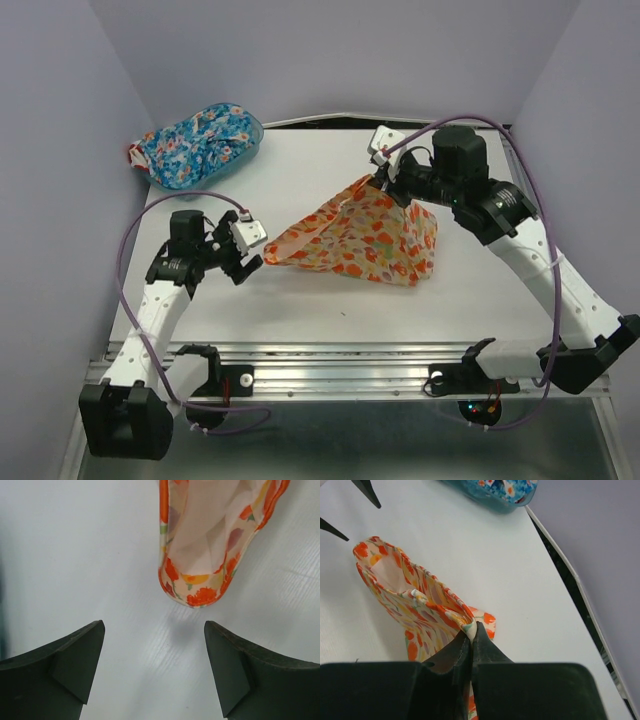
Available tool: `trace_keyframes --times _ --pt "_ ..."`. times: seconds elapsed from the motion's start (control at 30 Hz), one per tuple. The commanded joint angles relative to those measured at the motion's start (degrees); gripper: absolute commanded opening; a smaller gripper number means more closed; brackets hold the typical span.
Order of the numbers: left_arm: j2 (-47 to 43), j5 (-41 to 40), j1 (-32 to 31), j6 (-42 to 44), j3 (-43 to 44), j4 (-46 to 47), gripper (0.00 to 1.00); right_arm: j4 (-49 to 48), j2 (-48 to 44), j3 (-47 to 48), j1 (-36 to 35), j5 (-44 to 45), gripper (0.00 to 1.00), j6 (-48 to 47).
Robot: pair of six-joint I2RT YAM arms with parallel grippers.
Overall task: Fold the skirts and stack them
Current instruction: Flatten the skirt out
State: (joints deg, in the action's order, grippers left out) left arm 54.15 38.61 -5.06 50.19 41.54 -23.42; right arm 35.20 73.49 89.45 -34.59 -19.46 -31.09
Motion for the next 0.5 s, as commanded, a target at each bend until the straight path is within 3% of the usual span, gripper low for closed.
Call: trace_keyframes --times 0.0,0.17,0.33,0.47 --pt "-1.68 5.77 0.4 2.45 -5.49 8.11 0.94 -1.01 -0.19 4.24 -0.48 -0.31 0.01 -0.55" --pt "0.51 14.19 0.23 4.56 -7.88 10.5 0.95 -0.92 -0.02 4.59 -0.48 0.48 0.01 -0.11" --pt "5.43 14.74 -0.39 5.88 -6.74 11.64 0.95 -1.45 -0.02 4.86 -0.48 0.39 0.01 0.42" --pt "7.98 14.48 -0.83 0.53 -6.12 19.61 0.98 -1.1 -0.19 5.12 -0.48 0.3 0.01 0.33"
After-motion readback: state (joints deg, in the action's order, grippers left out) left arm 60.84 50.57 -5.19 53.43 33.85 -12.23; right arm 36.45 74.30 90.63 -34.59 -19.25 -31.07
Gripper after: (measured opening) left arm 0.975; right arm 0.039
